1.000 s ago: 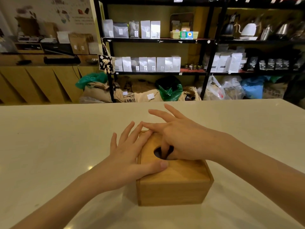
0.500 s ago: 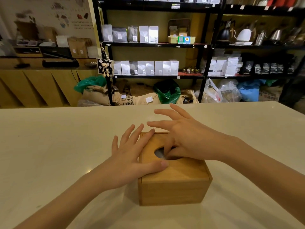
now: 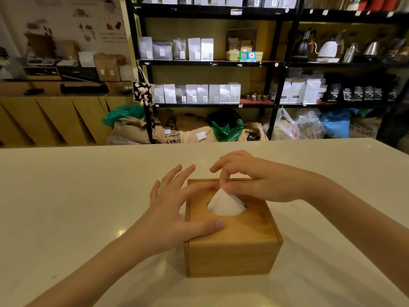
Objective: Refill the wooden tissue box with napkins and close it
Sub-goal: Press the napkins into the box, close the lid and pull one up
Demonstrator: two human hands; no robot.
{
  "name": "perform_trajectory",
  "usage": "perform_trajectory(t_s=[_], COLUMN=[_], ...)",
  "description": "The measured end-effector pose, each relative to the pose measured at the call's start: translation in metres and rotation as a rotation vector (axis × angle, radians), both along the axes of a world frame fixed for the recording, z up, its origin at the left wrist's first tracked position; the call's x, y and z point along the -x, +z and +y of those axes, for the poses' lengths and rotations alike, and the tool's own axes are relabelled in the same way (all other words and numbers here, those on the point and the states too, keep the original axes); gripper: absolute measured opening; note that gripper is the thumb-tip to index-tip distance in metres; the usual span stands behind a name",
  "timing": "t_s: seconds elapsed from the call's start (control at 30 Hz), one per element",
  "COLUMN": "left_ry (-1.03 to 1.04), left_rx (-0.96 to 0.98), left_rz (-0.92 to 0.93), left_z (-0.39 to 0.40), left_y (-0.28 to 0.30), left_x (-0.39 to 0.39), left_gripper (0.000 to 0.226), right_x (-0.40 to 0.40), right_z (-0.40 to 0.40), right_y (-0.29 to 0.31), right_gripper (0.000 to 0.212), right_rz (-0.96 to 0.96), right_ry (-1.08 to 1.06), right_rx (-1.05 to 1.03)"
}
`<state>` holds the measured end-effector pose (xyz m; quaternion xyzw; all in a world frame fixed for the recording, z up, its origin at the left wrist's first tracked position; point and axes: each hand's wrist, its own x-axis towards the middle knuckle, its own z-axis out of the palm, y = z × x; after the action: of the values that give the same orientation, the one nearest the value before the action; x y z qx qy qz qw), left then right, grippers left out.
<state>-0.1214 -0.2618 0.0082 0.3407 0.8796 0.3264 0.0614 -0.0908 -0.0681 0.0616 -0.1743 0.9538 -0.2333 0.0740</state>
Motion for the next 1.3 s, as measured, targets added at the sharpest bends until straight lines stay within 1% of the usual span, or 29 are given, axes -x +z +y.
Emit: perform_trajectory(t_s=[0.07, 0.13, 0.27, 0.33, 0.43, 0.63, 0.7, 0.77, 0.83, 0.87, 0.93, 1.03, 1.07, 1.17, 1.23, 1.27, 1.3], left_ry=[-0.008, -0.010, -0.018, -0.023, -0.015, 0.018, 0.027, 0.036, 0.047, 0.060, 0.082, 0.084, 0.079, 0.068, -0.016, -0.108, -0.213], left_rx=[-0.045, -0.070, -0.083, -0.073, -0.111, -0.346, -0.376, -0.395, -0.400, -0.405, -0.412, -0.416, -0.418, -0.422, -0.364, -0.298, -0.238], left_rz=[0.024, 0.009, -0.028, -0.004, 0.118, 0.324, 0.415, 0.446, 0.408, 0.397, 0.379, 0.335, 0.322, 0.299, 0.246, 0.192, 0.127], left_z=[0.001, 0.002, 0.003, 0.004, 0.006, 0.011, 0.010, 0.010, 0.010, 0.011, 0.012, 0.013, 0.013, 0.012, 0.008, 0.005, 0.002], left_y=[-0.002, -0.002, 0.004, 0.006, 0.007, 0.010, 0.012, 0.012, 0.011, 0.011, 0.010, 0.013, 0.013, 0.012, 0.017, 0.020, 0.021], left_x=[0.001, 0.002, 0.003, 0.003, 0.005, 0.009, 0.012, 0.014, 0.016, 0.016, 0.017, 0.016, 0.016, 0.017, 0.016, 0.015, 0.014], left_gripper=[0.055, 0.058, 0.053, 0.052, 0.053, 0.025, 0.026, 0.025, 0.020, 0.025, 0.037, 0.039, 0.038, 0.035, 0.026, 0.035, 0.050], right_x=[0.003, 0.005, 0.005, 0.003, 0.004, 0.002, -0.003, -0.011, -0.020, -0.023, -0.026, -0.024, -0.023, -0.021, -0.019, -0.018, -0.017], right_z=[0.001, 0.002, 0.000, -0.002, -0.003, 0.000, 0.006, 0.012, 0.015, 0.014, 0.010, 0.007, 0.006, 0.007, 0.007, 0.006, 0.006], right_y=[-0.005, -0.009, -0.011, -0.011, -0.013, -0.016, -0.017, -0.020, -0.022, -0.022, -0.024, -0.030, -0.032, -0.036, -0.037, -0.037, -0.036], right_gripper=[0.011, 0.011, 0.023, 0.023, 0.020, 0.014, 0.011, 0.023, 0.035, 0.034, 0.024, 0.007, 0.010, 0.031, 0.040, 0.041, 0.039], right_rz=[-0.080, -0.133, -0.191, -0.199, -0.170, -0.022, 0.001, 0.005, 0.020, 0.044, 0.133, 0.328, 0.392, 0.534, 0.578, 0.574, 0.556], right_ry=[-0.047, -0.091, -0.179, -0.215, -0.234, -0.268, -0.275, -0.237, -0.190, -0.166, -0.139, -0.169, -0.187, -0.206, -0.192, -0.195, -0.204], right_rx=[0.092, 0.172, 0.352, 0.416, 0.426, 0.435, 0.473, 0.407, 0.247, 0.185, 0.120, 0.075, 0.080, 0.096, 0.058, 0.054, 0.066])
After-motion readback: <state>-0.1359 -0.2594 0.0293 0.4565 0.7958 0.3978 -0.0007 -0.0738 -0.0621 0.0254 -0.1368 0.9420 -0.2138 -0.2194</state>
